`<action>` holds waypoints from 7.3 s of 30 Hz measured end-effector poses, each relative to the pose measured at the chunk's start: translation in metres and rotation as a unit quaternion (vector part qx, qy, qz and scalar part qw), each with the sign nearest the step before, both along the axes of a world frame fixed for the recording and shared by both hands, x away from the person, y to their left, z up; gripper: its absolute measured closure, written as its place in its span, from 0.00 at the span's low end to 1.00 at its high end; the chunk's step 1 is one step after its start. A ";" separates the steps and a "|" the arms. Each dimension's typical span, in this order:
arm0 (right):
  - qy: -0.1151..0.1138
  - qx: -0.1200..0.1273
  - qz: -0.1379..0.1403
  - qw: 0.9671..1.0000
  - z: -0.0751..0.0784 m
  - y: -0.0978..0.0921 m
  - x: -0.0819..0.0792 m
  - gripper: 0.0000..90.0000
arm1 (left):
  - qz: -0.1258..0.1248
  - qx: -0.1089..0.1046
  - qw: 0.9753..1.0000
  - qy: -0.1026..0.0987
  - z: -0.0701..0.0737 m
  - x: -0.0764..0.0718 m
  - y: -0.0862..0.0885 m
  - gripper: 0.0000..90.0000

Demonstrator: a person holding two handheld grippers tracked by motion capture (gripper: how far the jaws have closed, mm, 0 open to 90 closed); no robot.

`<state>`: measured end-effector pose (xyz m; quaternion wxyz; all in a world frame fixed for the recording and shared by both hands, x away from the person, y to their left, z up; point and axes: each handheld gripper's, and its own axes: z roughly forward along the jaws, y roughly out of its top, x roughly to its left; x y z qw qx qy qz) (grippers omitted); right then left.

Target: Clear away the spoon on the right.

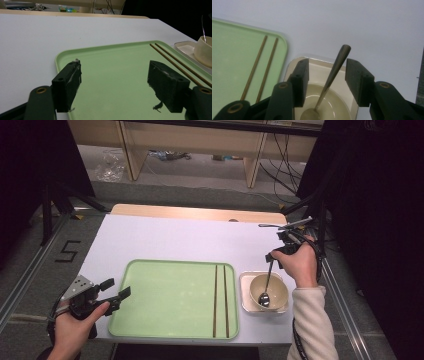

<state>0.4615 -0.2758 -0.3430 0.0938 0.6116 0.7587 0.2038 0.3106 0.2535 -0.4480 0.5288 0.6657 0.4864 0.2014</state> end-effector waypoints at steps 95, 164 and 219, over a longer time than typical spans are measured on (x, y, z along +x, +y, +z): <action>0.039 0.017 -0.044 0.998 0.011 0.010 -0.003 1.00 | 0.001 -0.001 1.000 -0.002 0.001 0.000 0.000 0.30; 0.104 0.065 0.121 0.985 -0.006 0.145 -0.020 1.00 | 0.001 -0.003 1.000 -0.002 0.001 0.000 -0.001 0.30; 0.179 0.103 0.051 0.977 -0.060 0.180 0.005 1.00 | 0.002 -0.006 1.000 0.005 -0.001 0.001 -0.002 0.30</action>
